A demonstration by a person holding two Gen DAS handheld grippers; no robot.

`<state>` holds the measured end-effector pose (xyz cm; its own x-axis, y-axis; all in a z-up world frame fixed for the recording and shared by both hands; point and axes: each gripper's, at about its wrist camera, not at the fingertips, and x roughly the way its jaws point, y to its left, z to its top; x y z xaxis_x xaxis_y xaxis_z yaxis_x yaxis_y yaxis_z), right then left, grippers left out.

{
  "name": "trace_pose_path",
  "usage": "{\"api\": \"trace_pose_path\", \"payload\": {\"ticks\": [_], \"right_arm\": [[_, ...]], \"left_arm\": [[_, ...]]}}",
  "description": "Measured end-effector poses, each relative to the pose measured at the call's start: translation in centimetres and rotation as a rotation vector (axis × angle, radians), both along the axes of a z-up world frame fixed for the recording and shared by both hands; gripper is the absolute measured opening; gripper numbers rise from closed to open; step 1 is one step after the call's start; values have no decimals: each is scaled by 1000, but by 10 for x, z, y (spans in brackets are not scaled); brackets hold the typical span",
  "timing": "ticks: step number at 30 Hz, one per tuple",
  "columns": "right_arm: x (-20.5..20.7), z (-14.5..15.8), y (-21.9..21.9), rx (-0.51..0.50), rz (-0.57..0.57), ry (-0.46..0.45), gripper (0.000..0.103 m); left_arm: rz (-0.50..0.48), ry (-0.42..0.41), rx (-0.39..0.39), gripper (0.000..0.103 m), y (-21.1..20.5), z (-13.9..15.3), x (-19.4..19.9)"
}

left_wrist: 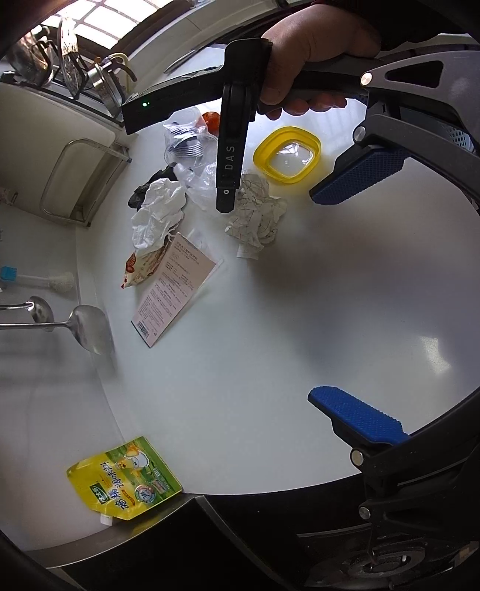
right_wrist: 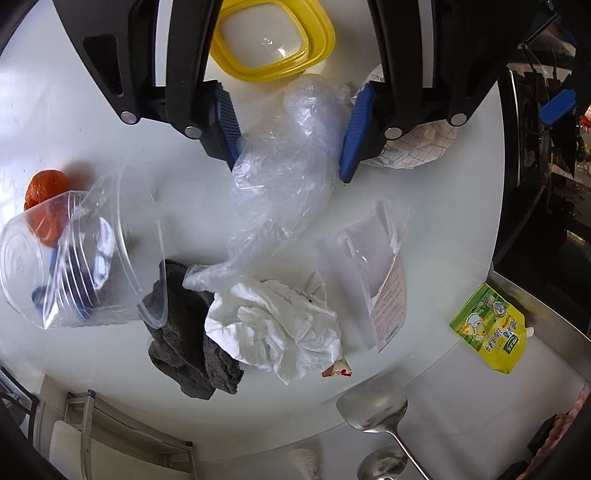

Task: Collect trash
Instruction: 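Grasp the crumpled foil with the left tool while the right tool grasps the clear plastic bag, then carry the foil and plastic bag over the grey bin with both tools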

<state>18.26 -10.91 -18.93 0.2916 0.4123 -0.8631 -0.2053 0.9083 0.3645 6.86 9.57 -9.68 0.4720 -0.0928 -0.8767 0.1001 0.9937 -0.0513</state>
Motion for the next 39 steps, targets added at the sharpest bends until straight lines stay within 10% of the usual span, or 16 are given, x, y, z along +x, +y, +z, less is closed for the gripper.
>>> {"api": "trace_pose_path", "payload": {"ticks": [4,25,32,39], "right_arm": [[-2,16,4,22,27,-33,16],[-110,103,-88,71,-66,-142,14],[-141,114,-115,44,-79,-172,15],[-153,119,-126,67,-68,-186,15]], "left_arm": [[-10,-1,-19,97,-3,-2,10],[-39,14,-22,95,-70,-63,78],[-80,42,-97,38,-71,-68,76],[-68,-3,-131,30,-72,-38,55]]}}
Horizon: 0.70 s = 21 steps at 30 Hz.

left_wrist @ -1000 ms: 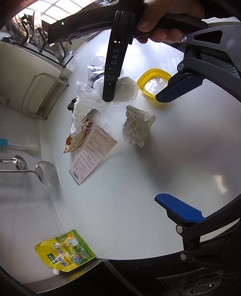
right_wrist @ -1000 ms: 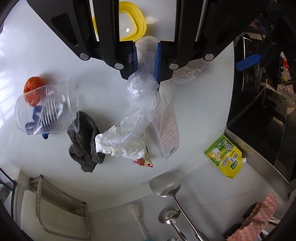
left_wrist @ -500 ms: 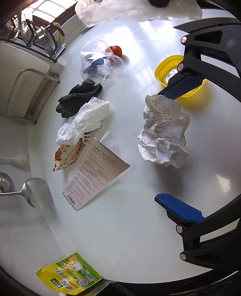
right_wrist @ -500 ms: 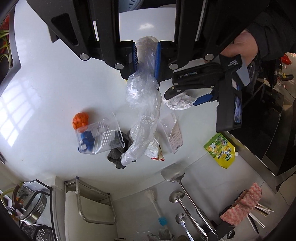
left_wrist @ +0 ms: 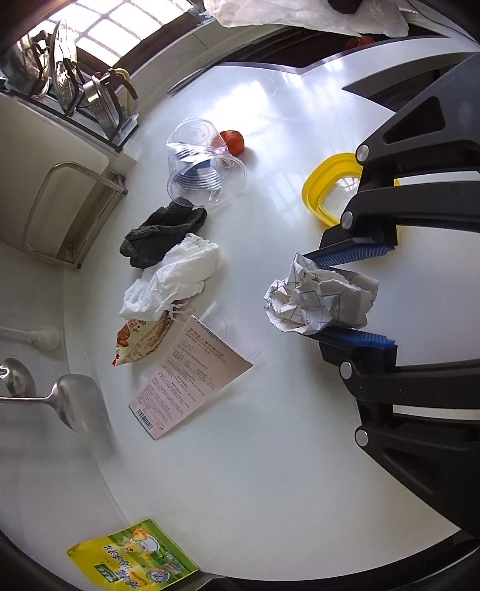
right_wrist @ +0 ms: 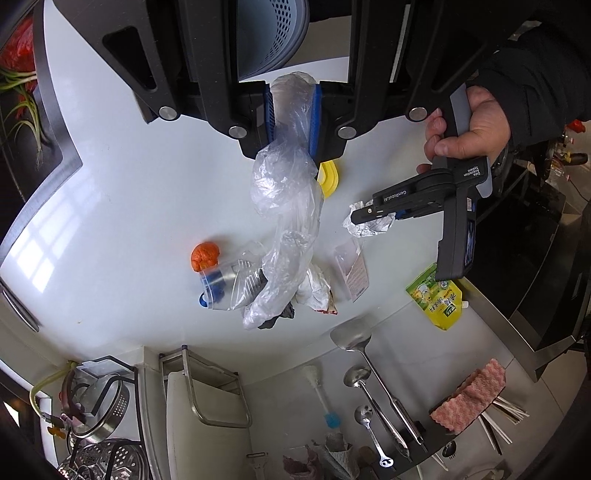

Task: Collect trash
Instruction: 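Carry the foil and plastic bag over the grey bin with both tools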

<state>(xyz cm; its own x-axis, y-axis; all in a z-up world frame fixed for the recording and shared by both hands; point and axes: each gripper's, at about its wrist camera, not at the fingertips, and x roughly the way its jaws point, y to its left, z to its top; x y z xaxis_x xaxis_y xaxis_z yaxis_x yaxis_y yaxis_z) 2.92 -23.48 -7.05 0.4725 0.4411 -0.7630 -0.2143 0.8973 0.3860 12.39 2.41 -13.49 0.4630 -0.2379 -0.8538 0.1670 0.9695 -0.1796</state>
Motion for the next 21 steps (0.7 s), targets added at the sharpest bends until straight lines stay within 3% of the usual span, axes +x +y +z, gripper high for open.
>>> {"api": "trace_pose_path", "payload": {"ticks": [4,12,21], "right_arm": [[-10,2,-3,15,21,-8,15],[-39,2,-27,49,16,-18,15],[-84,-3,-62,69,-33,-5,15]], "left_arm": [[21,-37,-13,30,-3,26,-13],[-42,-120,-15,30,-24,76,-58],[-147,-115,-42,30,-70,87,-101]]}}
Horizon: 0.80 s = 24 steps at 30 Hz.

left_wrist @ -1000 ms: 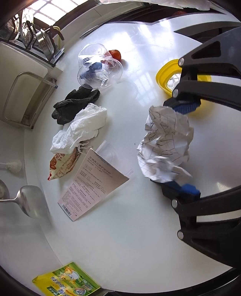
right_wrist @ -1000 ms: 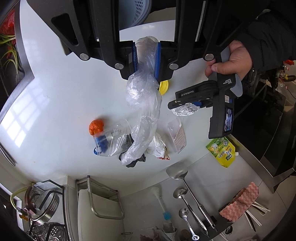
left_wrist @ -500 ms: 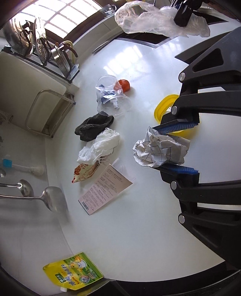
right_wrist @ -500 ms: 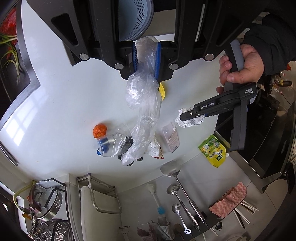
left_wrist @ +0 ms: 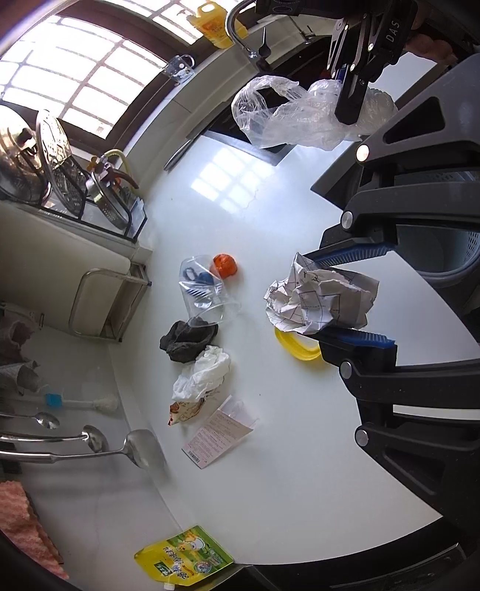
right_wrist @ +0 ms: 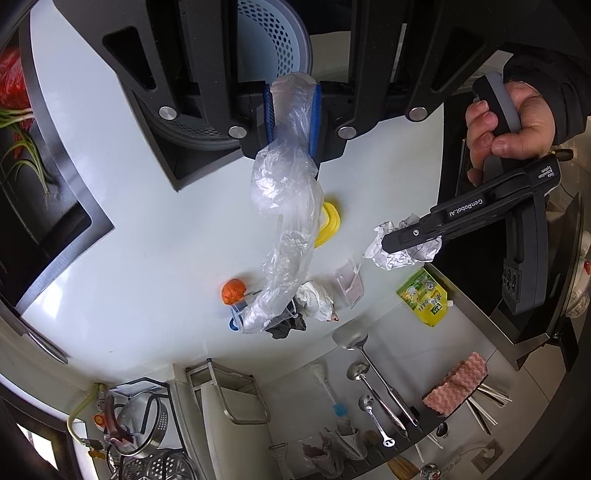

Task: Collect trash
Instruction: 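Carry the foil and plastic bag over the grey bin with both tools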

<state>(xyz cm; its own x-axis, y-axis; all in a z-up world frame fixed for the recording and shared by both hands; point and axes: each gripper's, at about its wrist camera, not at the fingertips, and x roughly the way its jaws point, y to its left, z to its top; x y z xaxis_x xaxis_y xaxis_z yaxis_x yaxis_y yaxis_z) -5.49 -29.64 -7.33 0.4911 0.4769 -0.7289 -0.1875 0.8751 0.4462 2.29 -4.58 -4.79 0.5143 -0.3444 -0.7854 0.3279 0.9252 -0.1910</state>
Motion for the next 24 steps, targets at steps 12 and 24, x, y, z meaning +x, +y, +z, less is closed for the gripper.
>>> {"api": "trace_pose_path", "payload": {"ticks": [12,24], "right_arm": [[-63,-26,-47,13,-85,73,15],[-87,-50,-51,-15,-95,135,15]], "left_arm": [[-196,56,-13,30,-65,-16,-53],[-302,128,11,30,-91,-44,-75]]}}
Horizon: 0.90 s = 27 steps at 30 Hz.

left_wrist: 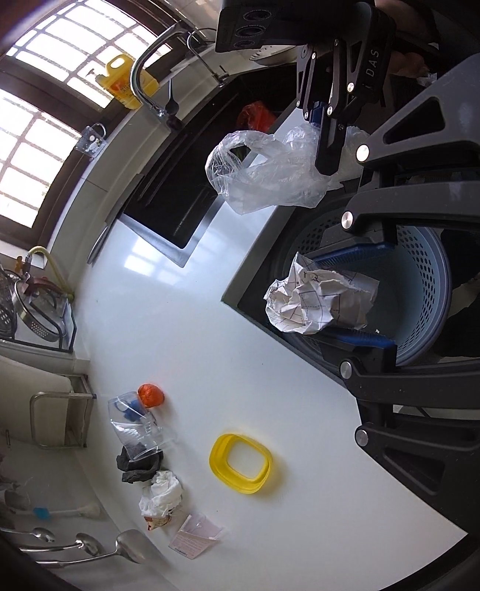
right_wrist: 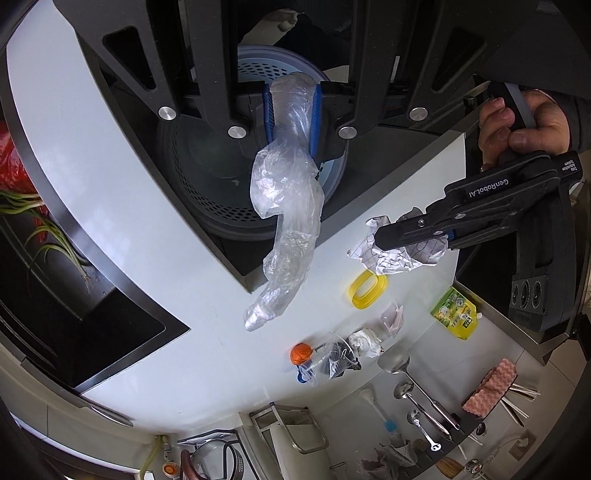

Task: Collect trash
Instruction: 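Carry the foil and plastic bag over the grey bin with both tools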

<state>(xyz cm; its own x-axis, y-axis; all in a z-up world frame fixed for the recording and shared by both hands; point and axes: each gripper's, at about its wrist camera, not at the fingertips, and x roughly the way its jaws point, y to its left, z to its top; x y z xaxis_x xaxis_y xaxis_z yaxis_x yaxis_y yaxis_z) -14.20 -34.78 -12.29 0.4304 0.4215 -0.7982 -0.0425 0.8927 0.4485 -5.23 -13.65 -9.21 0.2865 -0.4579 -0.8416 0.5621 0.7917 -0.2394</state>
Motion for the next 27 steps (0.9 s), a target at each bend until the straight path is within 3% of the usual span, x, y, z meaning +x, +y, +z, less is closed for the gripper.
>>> {"api": "trace_pose_path", "payload": {"ticks": [18,27], "right_arm": [[-16,-43,10,-20,-9,110,15],[-1,-91,24,-83,18,207,15]], "left_arm": [[-108,114,56,30,-24,-53,-15],[-153,171,106,31,-34,-104,-13]]}}
